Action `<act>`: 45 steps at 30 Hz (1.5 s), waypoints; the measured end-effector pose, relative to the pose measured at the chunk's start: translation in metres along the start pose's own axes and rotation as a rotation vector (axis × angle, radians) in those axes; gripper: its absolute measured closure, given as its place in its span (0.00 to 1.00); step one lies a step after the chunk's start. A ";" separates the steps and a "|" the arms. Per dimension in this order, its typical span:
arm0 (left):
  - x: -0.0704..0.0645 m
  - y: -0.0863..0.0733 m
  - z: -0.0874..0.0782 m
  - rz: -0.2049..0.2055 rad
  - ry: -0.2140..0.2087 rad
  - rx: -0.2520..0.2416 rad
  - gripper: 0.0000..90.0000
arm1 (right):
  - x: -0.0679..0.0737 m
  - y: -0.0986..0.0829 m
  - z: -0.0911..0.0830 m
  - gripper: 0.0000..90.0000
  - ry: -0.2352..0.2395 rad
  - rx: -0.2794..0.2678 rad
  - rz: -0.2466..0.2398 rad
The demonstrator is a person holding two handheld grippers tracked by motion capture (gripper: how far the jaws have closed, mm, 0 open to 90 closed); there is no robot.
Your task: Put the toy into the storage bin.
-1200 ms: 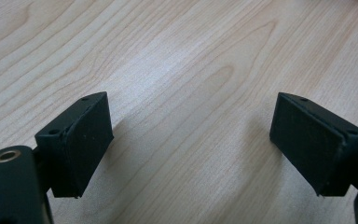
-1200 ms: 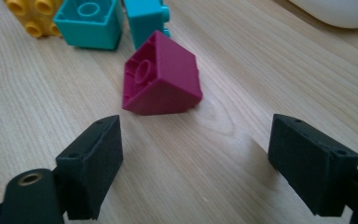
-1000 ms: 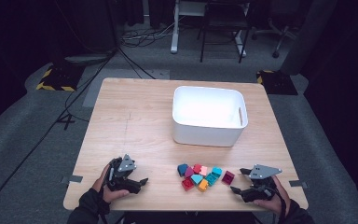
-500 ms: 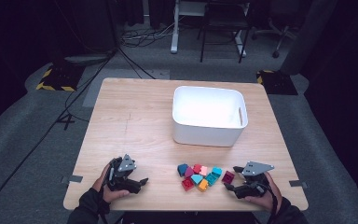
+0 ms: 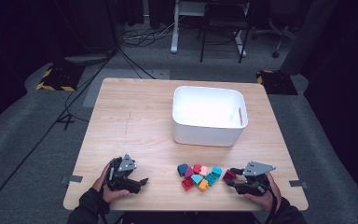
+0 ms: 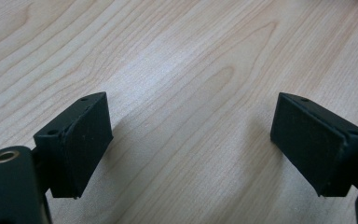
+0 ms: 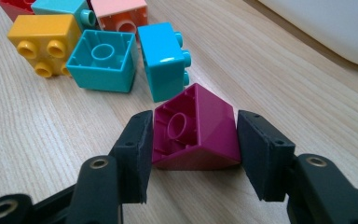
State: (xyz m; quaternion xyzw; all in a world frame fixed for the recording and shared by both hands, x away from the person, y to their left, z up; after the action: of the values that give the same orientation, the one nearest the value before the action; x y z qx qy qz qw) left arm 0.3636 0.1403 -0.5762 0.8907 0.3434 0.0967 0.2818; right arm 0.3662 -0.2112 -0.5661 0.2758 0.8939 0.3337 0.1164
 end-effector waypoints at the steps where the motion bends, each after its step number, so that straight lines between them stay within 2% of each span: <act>1: 0.000 0.000 0.000 0.000 0.000 0.000 0.14 | 0.000 0.000 0.000 0.53 -0.003 -0.002 0.002; 8: 0.000 0.000 0.000 -0.003 -0.003 0.001 0.14 | -0.001 -0.001 -0.002 0.53 -0.005 -0.002 -0.017; 12: 0.000 0.000 0.000 0.001 0.000 -0.001 0.14 | -0.001 0.001 -0.003 0.53 0.005 -0.012 -0.007; 19: 0.000 0.000 0.000 0.000 -0.005 0.001 0.14 | -0.012 0.006 -0.011 0.53 -0.011 -0.028 0.004; 21: 0.000 0.000 0.000 0.000 -0.004 0.000 0.14 | -0.016 0.014 -0.017 0.53 -0.020 -0.053 0.006; 25: 0.000 0.000 0.000 -0.001 -0.005 0.001 0.14 | -0.018 0.021 -0.023 0.53 -0.028 -0.071 0.004; 27: 0.000 0.000 0.000 0.000 -0.004 0.000 0.14 | -0.021 0.026 -0.027 0.53 -0.041 -0.078 -0.014; 31: 0.000 0.000 0.000 -0.001 -0.005 0.000 0.14 | -0.024 0.039 -0.036 0.53 -0.049 -0.105 -0.010; 42: 0.000 0.000 0.000 -0.006 -0.002 0.000 0.14 | -0.026 0.065 -0.054 0.53 -0.062 -0.145 -0.041; 45: 0.000 0.000 0.000 -0.006 -0.002 0.000 0.14 | -0.027 0.078 -0.063 0.53 -0.073 -0.161 -0.056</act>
State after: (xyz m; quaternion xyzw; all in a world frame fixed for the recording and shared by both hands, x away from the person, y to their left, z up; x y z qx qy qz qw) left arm 0.3635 0.1401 -0.5765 0.8898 0.3457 0.0948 0.2824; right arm 0.3965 -0.2113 -0.4666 0.2524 0.8667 0.3909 0.1800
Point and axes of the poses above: each handheld gripper's, and its own axes: z roughly forward along the jaws, y roughly out of its top, x roughly to its left, the point moved 10 cm from there along z, roughly forward along the jaws, and after that the axes turned 8 degrees about x, right-handed, at the moved point
